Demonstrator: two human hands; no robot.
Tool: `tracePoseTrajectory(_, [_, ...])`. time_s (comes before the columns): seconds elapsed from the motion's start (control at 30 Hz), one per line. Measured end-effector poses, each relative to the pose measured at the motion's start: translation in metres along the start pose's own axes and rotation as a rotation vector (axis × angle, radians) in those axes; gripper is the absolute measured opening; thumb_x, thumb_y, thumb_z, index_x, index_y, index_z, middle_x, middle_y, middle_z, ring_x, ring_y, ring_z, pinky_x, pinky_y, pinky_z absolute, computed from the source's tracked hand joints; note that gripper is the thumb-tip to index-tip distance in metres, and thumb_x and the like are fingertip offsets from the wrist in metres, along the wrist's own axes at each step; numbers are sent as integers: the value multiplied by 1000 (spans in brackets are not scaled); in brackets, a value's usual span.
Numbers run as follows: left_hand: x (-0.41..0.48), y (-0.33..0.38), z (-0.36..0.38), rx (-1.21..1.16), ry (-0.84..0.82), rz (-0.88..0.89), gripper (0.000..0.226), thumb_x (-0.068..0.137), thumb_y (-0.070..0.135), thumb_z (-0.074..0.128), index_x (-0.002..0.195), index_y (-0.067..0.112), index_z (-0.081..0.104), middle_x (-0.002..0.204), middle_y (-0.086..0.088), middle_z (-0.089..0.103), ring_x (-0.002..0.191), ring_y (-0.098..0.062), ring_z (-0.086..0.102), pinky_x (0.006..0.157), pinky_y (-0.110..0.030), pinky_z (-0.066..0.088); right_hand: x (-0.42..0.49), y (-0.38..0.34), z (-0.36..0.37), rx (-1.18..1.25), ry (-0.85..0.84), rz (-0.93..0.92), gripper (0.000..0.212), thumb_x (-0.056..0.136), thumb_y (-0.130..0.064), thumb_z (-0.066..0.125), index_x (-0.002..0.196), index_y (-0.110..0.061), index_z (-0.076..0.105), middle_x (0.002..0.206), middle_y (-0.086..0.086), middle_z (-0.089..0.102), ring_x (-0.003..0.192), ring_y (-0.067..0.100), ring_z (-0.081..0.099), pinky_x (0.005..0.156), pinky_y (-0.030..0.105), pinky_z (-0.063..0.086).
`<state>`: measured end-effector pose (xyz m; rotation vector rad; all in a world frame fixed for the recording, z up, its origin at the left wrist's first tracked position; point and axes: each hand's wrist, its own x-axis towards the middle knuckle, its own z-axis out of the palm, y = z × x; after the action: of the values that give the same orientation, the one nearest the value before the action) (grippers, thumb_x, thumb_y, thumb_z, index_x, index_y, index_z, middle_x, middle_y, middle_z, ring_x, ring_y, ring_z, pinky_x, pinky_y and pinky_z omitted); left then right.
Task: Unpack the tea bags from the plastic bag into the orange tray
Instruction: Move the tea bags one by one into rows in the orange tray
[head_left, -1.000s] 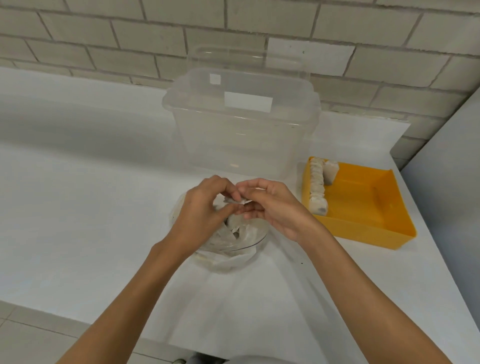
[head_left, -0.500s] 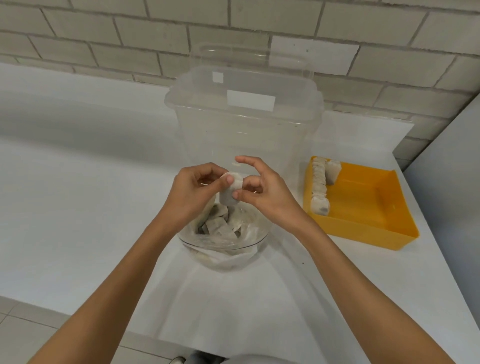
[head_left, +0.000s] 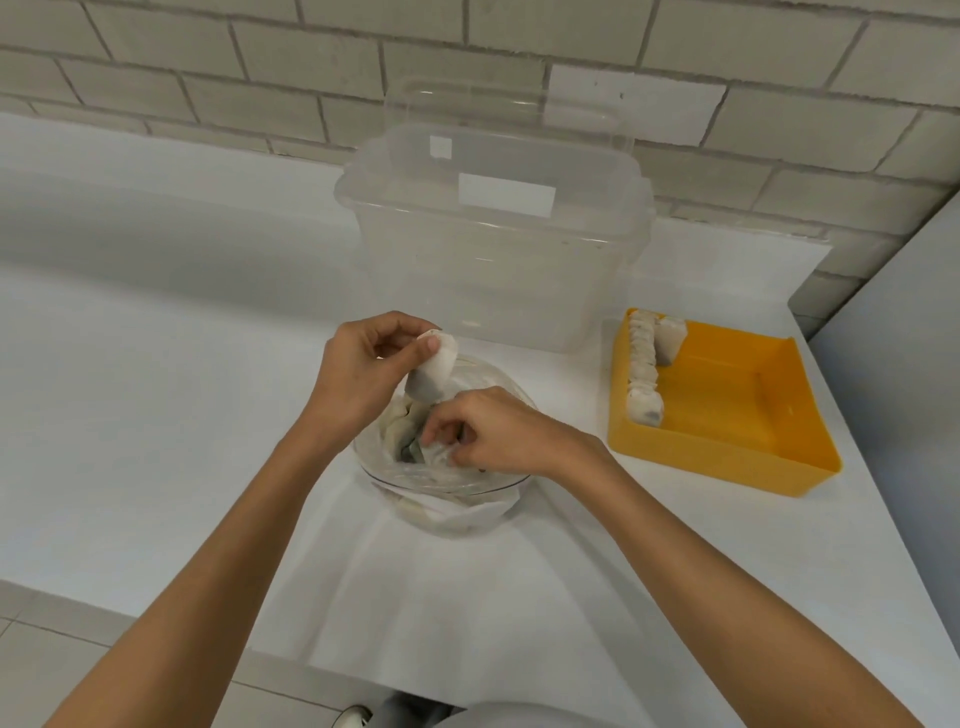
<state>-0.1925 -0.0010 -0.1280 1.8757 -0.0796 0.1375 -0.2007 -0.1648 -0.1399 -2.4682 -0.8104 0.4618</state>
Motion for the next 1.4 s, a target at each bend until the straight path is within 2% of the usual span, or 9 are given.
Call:
tracePoseTrajectory(0.1, [-2, -2, -1, 15, 5, -8, 8, 87, 22, 69, 92, 18, 74, 88, 2, 74, 88, -16, 68, 84, -26, 53, -3, -2, -4, -49, -83, -13, 26, 84, -13, 66, 109, -16, 69, 76, -22, 42, 70, -7, 44, 65, 10, 35])
tracePoseTrajectory(0.3, [-4, 2, 0, -1, 19, -28, 8, 88, 24, 68, 90, 18, 72, 88, 4, 73, 86, -11, 67, 78, -16, 51, -7, 4, -12, 107, -3, 46, 8, 79, -16, 74, 86, -13, 70, 73, -17, 59, 63, -9, 52, 60, 4, 38])
tracePoseTrajectory(0.37, [-4, 5, 0, -14, 30, -41, 6, 88, 23, 68, 92, 19, 71, 86, -1, 73, 80, -9, 66, 73, -13, 49, -14, 8, -22, 282, 88, 78, 8, 78, -16, 76, 83, -15, 69, 74, -16, 63, 63, -9, 55, 62, 6, 41])
tracePoseTrajectory(0.6, [-3, 16, 6, -44, -11, -54, 11, 90, 8, 61, 93, 18, 62, 63, -1, 66, 69, -14, 63, 80, -39, 53, -38, 21, -48, 721, 586, 126, 13, 78, -9, 77, 79, -14, 65, 74, -5, 66, 60, 6, 60, 58, 16, 45])
tracePoseTrajectory(0.8, [-4, 40, 31, -124, -183, -89, 14, 89, 9, 61, 86, 13, 74, 81, 5, 73, 74, -8, 64, 78, -27, 53, -52, 17, -49, 644, 990, 5, 19, 77, -2, 76, 79, -18, 64, 79, -4, 67, 75, 10, 62, 72, 24, 52])
tracePoseTrajectory(0.93, [-3, 54, 51, -266, -297, -166, 30, 88, 39, 62, 92, 13, 75, 90, -5, 74, 84, -11, 69, 78, -24, 56, -63, 21, -39, 281, 1055, -137, 14, 77, 5, 71, 82, -7, 69, 88, 1, 66, 86, 6, 62, 78, 17, 49])
tracePoseTrajectory(1.03, [0, 58, 63, -248, -290, -109, 21, 89, 29, 64, 83, 11, 72, 78, 0, 72, 76, -7, 68, 82, -29, 54, -71, 25, -37, 155, 1038, -168, 18, 77, 10, 68, 81, -8, 71, 95, 1, 67, 92, 1, 60, 82, 9, 44])
tracePoseTrajectory(1.2, [14, 62, 78, -177, -291, 3, 10, 88, 19, 67, 84, 10, 69, 77, -2, 70, 76, -8, 63, 79, -30, 50, -81, 35, -59, 360, 1123, 15, 33, 81, 5, 59, 93, -25, 67, 100, -4, 67, 93, 4, 62, 79, 21, 49])
tracePoseTrajectory(1.4, [29, 75, 102, -108, -362, 169, 11, 88, 16, 68, 92, 7, 72, 85, -2, 73, 81, -12, 68, 79, -24, 52, -92, 52, -95, 498, 1035, 168, 10, 90, -22, 64, 98, -21, 71, 96, -10, 70, 86, 7, 63, 74, 22, 51])
